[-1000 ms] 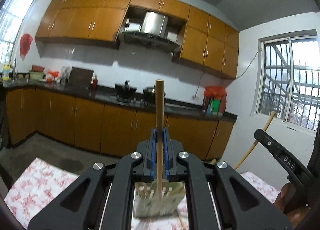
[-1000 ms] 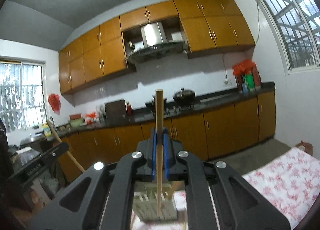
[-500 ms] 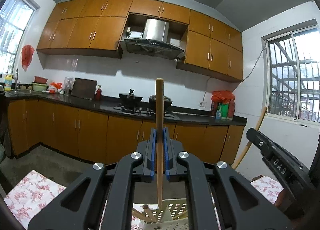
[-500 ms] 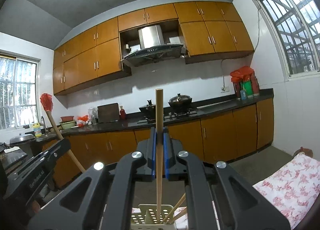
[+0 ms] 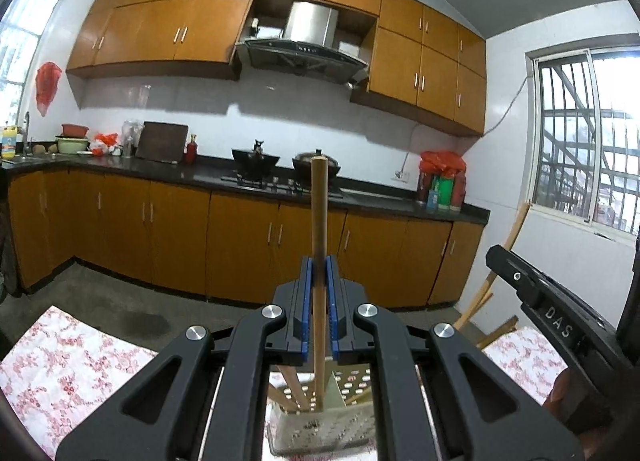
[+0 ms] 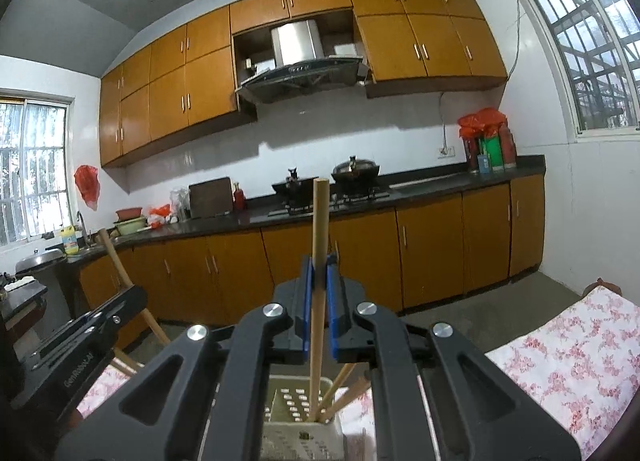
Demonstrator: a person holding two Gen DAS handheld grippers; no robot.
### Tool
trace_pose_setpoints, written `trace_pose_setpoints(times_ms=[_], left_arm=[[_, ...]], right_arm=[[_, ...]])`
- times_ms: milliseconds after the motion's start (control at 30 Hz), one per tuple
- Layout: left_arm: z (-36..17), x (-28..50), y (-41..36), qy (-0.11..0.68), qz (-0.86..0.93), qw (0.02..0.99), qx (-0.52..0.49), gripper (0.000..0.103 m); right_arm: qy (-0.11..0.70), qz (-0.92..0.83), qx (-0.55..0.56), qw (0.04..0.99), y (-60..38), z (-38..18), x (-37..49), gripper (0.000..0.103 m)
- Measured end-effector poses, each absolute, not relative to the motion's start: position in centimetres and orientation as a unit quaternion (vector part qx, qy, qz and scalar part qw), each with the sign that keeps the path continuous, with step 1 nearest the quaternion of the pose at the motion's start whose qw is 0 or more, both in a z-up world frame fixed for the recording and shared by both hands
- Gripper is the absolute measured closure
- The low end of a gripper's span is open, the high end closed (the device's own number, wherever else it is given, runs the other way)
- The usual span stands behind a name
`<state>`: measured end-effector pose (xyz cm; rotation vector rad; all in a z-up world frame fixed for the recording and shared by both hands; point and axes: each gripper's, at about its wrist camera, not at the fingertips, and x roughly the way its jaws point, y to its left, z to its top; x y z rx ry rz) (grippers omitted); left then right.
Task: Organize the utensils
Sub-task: 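Open the right gripper to drop its chopstick in the caddy while the left gripper releases its own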
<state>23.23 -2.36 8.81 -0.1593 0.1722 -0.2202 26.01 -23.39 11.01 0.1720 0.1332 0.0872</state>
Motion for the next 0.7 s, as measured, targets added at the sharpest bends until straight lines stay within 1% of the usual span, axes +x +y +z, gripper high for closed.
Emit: trace_pose_setpoints(times_ms=[300, 333, 367, 400, 433, 467, 500, 567, 600, 667, 700], left_arm=[[8.9, 23.2, -1.6, 0.118, -0.112, 0.983, -0.089, 0.095], [9.0, 23.3, -1.7, 0.121, -0.112, 0.983, -0.087, 0.093], [9.1, 23.3, -1.6, 0.123, -0.111, 0.982, -0.085, 0.088], [9.2, 23.2, -1.6, 0.125, -0.110, 0.982, -0.085, 0.083], [9.2, 23.0, -1.6, 0.125, -0.109, 0.982, -0.085, 0.070], [9.3, 22.9, -1.4, 0.123, -0.108, 0.983, -0.086, 0.061], [9.5, 22.7, -1.4, 0.123, -0.106, 0.983, -0.089, 0.059], [9.9, 22.2, -1.1, 0.124, -0.107, 0.982, -0.090, 0.057], [10.0, 22.1, -1.0, 0.126, -0.105, 0.982, -0.089, 0.056], [10.3, 21.4, -0.7, 0.128, -0.103, 0.982, -0.088, 0.053], [10.5, 20.9, -0.4, 0.129, -0.099, 0.983, -0.087, 0.052]], right_arm=[[0.094, 0.048, 0.086, 0.991, -23.8, 10.4, 25.4, 0.092], [0.097, 0.051, 0.086, 0.990, -23.8, 10.4, 25.4, 0.087], [0.099, 0.052, 0.086, 0.990, -23.8, 10.5, 25.3, 0.081], [0.098, 0.051, 0.084, 0.990, -23.8, 10.6, 25.1, 0.077], [0.097, 0.051, 0.082, 0.991, -23.9, 10.8, 24.9, 0.070], [0.094, 0.051, 0.079, 0.991, -23.9, 10.9, 24.5, 0.064], [0.090, 0.050, 0.076, 0.992, -24.0, 11.1, 24.1, 0.062], [0.085, 0.049, 0.071, 0.993, -24.1, 11.6, 23.2, 0.052], [0.083, 0.049, 0.070, 0.993, -24.2, 11.7, 22.9, 0.050], [0.079, 0.046, 0.066, 0.994, -24.5, 12.0, 21.8, 0.042], [0.077, 0.044, 0.064, 0.994, -24.8, 12.1, 21.1, 0.040]])
